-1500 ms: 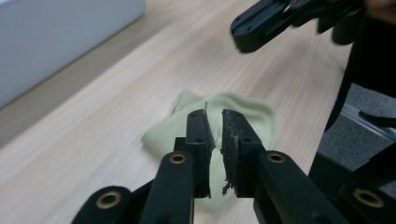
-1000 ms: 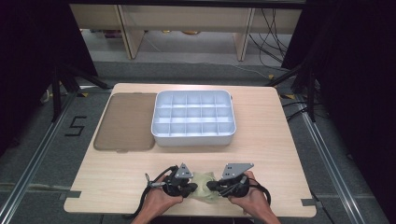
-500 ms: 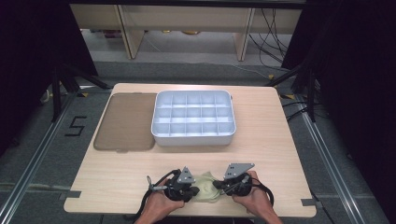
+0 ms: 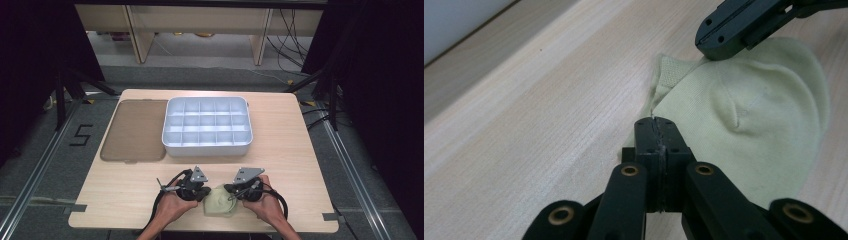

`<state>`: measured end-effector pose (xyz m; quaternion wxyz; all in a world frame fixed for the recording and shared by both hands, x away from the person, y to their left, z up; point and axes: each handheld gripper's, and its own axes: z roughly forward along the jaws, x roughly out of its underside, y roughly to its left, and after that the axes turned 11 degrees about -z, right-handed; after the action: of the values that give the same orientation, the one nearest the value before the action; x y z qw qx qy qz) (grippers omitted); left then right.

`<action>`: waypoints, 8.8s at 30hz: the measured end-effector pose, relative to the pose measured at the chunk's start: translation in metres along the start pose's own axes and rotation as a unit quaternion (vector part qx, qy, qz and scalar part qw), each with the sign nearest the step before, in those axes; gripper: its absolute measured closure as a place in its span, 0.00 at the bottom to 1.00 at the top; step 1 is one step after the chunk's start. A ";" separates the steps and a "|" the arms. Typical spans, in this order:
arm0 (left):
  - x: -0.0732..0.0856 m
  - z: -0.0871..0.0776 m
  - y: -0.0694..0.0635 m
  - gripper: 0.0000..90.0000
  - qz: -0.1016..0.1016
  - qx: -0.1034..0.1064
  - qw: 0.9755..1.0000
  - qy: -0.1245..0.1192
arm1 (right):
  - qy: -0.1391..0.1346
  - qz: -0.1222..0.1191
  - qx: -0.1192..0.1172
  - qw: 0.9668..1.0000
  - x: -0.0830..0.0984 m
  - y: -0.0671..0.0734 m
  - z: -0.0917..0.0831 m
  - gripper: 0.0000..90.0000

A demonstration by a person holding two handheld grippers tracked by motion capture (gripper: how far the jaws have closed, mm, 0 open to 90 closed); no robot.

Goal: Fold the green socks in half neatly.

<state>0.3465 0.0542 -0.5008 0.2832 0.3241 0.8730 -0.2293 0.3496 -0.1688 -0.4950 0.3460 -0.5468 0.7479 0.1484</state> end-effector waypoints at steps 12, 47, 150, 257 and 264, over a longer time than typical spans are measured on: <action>0.004 -0.014 -0.006 0.95 -0.002 0.011 1.000 -0.020 | -0.035 -0.009 -0.003 0.999 -0.002 0.009 -0.015 1.00; 0.031 -0.030 -0.016 0.47 -0.106 0.014 0.994 -0.021 | -0.047 -0.003 -0.007 0.999 0.004 0.008 -0.022 1.00; 0.012 -0.031 -0.030 0.93 0.015 -0.054 0.998 -0.018 | -0.035 0.020 -0.025 0.999 0.003 0.002 0.011 0.99; 0.017 0.001 -0.065 0.91 0.056 -0.005 0.998 -0.022 | -0.035 0.061 -0.035 0.997 0.006 -0.004 -0.007 0.97; 0.017 0.001 -0.066 0.91 0.063 -0.016 0.998 -0.019 | -0.058 0.073 -0.021 0.995 0.001 -0.012 -0.018 0.88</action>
<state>0.2902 0.0155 -0.4980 0.3191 0.3691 0.8489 -0.2034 0.3544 -0.1848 -0.4810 0.3651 -0.4889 0.7610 0.2204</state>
